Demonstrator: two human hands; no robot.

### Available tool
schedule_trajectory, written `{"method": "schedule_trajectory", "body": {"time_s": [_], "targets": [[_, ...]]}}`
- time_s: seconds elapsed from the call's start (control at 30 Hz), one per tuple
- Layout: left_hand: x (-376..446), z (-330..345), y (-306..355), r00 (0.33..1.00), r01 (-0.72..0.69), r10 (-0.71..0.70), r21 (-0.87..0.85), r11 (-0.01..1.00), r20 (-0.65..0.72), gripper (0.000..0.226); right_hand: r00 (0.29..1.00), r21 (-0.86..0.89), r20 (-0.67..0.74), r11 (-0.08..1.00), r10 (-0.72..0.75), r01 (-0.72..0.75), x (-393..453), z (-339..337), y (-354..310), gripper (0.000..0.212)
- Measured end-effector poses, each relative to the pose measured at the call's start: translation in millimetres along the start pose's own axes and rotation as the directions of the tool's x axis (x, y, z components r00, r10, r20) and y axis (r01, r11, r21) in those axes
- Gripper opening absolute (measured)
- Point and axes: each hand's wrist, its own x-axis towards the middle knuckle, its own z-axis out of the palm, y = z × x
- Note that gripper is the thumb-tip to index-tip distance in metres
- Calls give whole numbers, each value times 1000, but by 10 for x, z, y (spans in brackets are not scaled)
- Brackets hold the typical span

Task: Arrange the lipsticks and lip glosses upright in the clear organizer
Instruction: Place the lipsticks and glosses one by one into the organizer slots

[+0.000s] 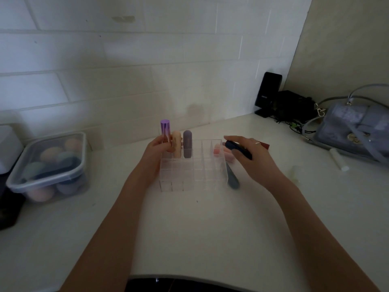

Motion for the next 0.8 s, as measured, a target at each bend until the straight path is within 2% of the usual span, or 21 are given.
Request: {"method": "schedule_trajectory", "body": {"time_s": [0.13, 0.2, 0.37, 0.47, 0.63, 0.73, 0.8], "targets": [[1, -1, 2, 1000, -4, 5, -10, 1000, 28, 24, 998, 211, 14, 975, 65, -66, 75, 47, -132, 40], [10, -9, -1, 1000, 3, -3, -3, 1000, 18, 24, 998, 267, 40, 962, 44, -53, 125, 91, -246, 40], [-2, -26, 4, 1000, 10, -11, 52, 999, 15, 21, 995, 339, -94, 941, 36, -2, 290, 169, -438, 42], [-8, -14, 24, 1000, 16, -17, 40, 999, 21, 23, 991, 292, -127, 956, 28, 10, 370, 184, -486, 35], [-19, -3, 34, 1000, 14, -15, 58, 998, 26, 24, 988, 159, -97, 978, -118, 133, 398, 115, -510, 22], [-24, 9, 42, 999, 9, -10, 35, 999, 31, 24, 984, 54, -15, 982, -180, 180, 377, 118, -534, 41], [-25, 19, 49, 999, 12, -13, 19, 1000, 34, 25, 985, 99, 13, 980, -175, 172, 378, 172, -571, 60]]}}
